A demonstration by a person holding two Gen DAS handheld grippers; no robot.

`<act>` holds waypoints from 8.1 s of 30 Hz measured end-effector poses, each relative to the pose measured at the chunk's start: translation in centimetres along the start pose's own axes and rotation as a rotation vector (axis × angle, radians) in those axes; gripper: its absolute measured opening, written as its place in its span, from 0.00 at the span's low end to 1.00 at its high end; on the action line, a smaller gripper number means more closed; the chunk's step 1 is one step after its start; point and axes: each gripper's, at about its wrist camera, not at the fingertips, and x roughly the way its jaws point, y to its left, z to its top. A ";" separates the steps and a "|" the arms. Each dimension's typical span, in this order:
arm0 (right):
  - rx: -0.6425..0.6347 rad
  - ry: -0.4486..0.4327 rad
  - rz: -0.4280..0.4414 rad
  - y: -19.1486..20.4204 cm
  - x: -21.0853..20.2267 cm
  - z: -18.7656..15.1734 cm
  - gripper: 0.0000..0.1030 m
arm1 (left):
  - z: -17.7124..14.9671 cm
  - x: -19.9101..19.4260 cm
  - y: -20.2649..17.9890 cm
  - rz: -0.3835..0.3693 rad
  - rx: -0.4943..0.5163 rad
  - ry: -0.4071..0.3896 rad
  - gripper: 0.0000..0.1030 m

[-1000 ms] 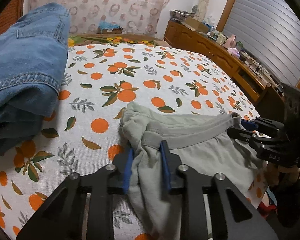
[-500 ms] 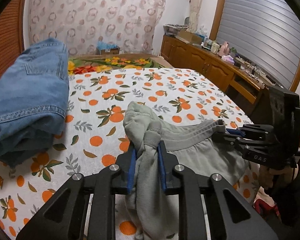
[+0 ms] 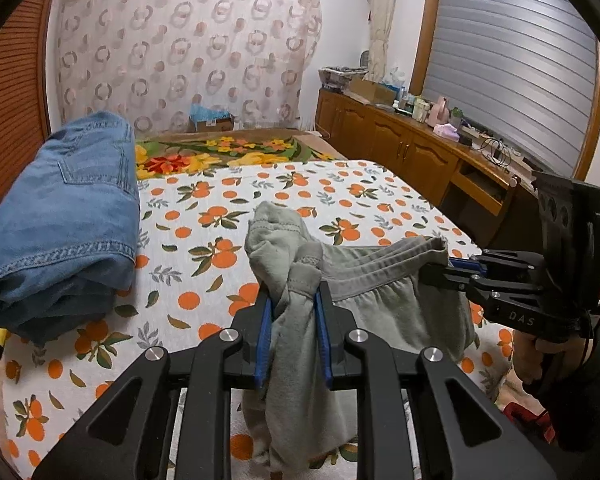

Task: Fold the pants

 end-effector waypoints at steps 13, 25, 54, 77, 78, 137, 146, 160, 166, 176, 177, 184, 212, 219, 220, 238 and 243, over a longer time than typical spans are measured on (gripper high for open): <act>-0.038 -0.094 -0.018 1.0 -3.4 0.7 0.13 | 1.5 -2.3 -1.0 -0.004 0.030 -0.071 0.20; -0.062 -0.114 -0.023 0.8 -3.2 2.5 0.13 | 3.3 -1.6 -0.2 0.001 0.031 -0.081 0.20; -0.199 -0.158 0.068 -1.4 2.9 14.1 0.13 | 10.1 -2.6 3.5 0.148 -0.013 -0.170 0.20; -0.327 -0.184 0.196 0.3 9.9 18.4 0.13 | 8.9 -5.1 12.3 0.303 -0.145 -0.192 0.20; -0.329 -0.184 0.195 0.3 10.1 18.6 0.13 | 8.8 -5.0 12.5 0.305 -0.152 -0.191 0.20; -0.452 -0.053 0.442 2.2 26.8 28.4 0.38 | 6.8 -4.0 17.0 0.442 -0.301 -0.196 0.36; -0.405 -0.050 0.426 0.5 26.2 26.9 0.38 | 6.1 -1.0 18.5 0.461 -0.302 -0.095 0.36; -0.382 0.065 0.376 0.9 32.4 26.5 0.37 | 4.1 0.7 19.9 0.476 -0.345 -0.030 0.36; -0.376 0.047 0.370 0.9 32.1 26.3 0.38 | 4.2 0.9 19.9 0.470 -0.351 -0.024 0.38; -0.372 0.020 0.387 1.0 28.7 24.5 0.38 | 4.4 0.6 19.6 0.468 -0.327 -0.019 0.49; -0.371 0.019 0.387 0.9 28.3 24.4 0.38 | 4.4 0.4 19.5 0.466 -0.325 -0.021 0.54; -0.359 0.022 0.392 0.5 27.1 23.6 0.38 | 4.2 -0.5 19.5 0.482 -0.325 -0.035 0.80; -0.325 -0.014 0.323 1.3 22.8 21.1 0.89 | 3.6 -3.9 17.5 0.516 -0.292 -0.074 0.84; -0.320 -0.013 0.292 2.0 21.7 20.4 0.98 | 3.3 -4.7 17.0 0.517 -0.301 -0.079 0.84; -0.321 -0.014 0.289 2.0 21.5 20.3 0.99 | 3.3 -4.8 16.9 0.528 -0.299 -0.076 0.84; -0.268 -0.055 0.208 1.7 14.9 15.9 0.99 | 1.7 -5.8 14.1 0.476 -0.271 -0.090 0.84; -0.242 -0.073 0.185 1.5 12.3 14.2 0.99 | 1.6 -5.6 12.7 0.437 -0.258 -0.089 0.84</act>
